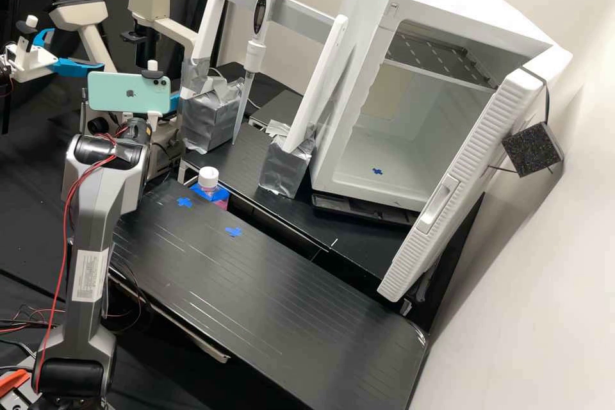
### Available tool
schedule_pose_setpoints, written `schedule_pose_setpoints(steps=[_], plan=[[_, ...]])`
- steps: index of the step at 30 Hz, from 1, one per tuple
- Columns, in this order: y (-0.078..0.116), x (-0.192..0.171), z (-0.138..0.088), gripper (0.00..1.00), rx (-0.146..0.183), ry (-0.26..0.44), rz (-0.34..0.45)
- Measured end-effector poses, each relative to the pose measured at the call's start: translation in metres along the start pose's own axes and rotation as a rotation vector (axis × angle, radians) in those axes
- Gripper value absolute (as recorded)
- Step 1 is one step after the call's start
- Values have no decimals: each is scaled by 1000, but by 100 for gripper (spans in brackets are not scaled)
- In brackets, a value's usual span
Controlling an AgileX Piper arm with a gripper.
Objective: Move the petri dish to the bench
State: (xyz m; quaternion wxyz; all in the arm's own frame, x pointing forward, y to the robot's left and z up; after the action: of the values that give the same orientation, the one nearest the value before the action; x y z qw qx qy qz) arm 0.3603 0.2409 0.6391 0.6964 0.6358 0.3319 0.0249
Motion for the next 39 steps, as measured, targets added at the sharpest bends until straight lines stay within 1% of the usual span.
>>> schedule_pose_setpoints(steps=[8, 9, 11, 16, 19, 23, 24, 26, 29, 33, 37, 38, 39], plan=[[-5, 4, 4, 100, 0, -12, -13], [-5, 5, 4, 0, 0, -13, -15], [-6, 5, 5, 0, 0, -13, -16], [-7, 6, 5, 0, 23, -5, -24], [-7, 6, 5, 0, 15, 0, -28], [-5, 8, 3, 0, 22, 7, -22], [-6, 8, 3, 0, 25, 7, -25], [-4, 9, 2, 0, 42, 9, -22], [-5, 10, 2, 0, 54, 4, -27], [-9, 12, 7, 0, 48, -2, -38], [-8, 12, 12, 0, 48, -12, -36], [-8, 12, 12, 100, 48, -13, -36], [-8, 12, 12, 100, 48, -13, -36]])
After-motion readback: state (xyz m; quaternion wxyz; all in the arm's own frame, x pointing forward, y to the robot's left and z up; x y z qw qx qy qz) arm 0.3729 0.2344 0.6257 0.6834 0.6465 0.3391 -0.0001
